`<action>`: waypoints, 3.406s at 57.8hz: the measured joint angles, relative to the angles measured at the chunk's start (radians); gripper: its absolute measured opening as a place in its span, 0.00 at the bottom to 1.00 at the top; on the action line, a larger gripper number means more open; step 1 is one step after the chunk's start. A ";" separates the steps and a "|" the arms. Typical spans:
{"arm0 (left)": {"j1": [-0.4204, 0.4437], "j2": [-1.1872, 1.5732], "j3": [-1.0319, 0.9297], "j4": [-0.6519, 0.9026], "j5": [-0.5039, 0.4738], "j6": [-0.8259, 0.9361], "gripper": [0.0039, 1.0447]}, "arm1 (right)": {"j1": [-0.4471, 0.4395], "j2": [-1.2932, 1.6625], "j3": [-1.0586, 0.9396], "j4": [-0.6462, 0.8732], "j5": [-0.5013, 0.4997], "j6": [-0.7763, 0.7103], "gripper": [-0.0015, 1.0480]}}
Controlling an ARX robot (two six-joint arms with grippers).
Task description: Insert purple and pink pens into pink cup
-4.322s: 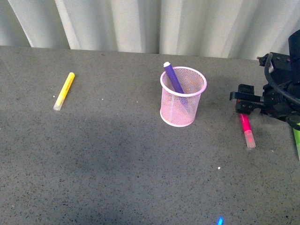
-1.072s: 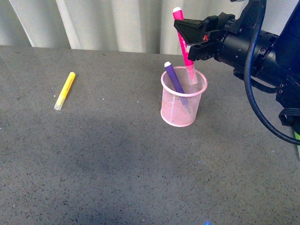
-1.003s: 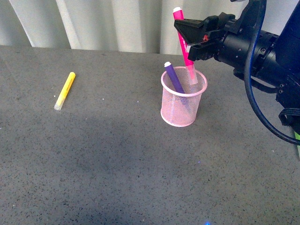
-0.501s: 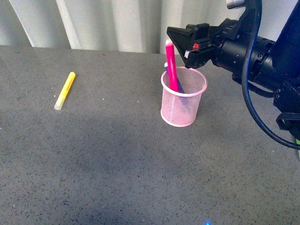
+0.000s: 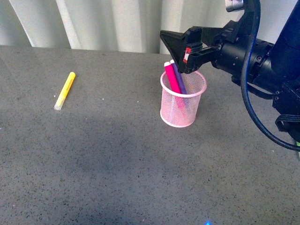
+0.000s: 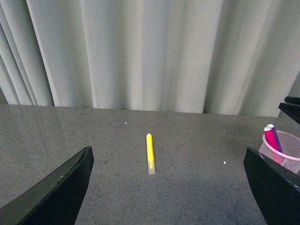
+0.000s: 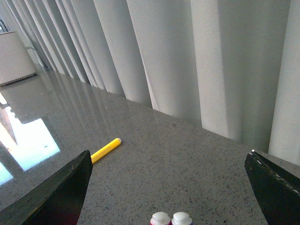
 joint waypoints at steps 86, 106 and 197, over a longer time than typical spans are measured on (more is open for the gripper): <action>-0.001 0.000 0.000 0.000 0.000 0.000 0.94 | -0.708 -1.559 -0.935 -0.694 0.138 -0.204 0.18; -0.001 0.000 0.000 0.000 0.000 0.000 0.94 | -0.491 -1.876 -0.937 -0.976 0.352 -0.206 0.03; -0.001 -0.001 0.000 0.000 0.000 0.000 0.94 | -0.243 -2.293 -0.938 -1.392 0.592 -0.206 0.61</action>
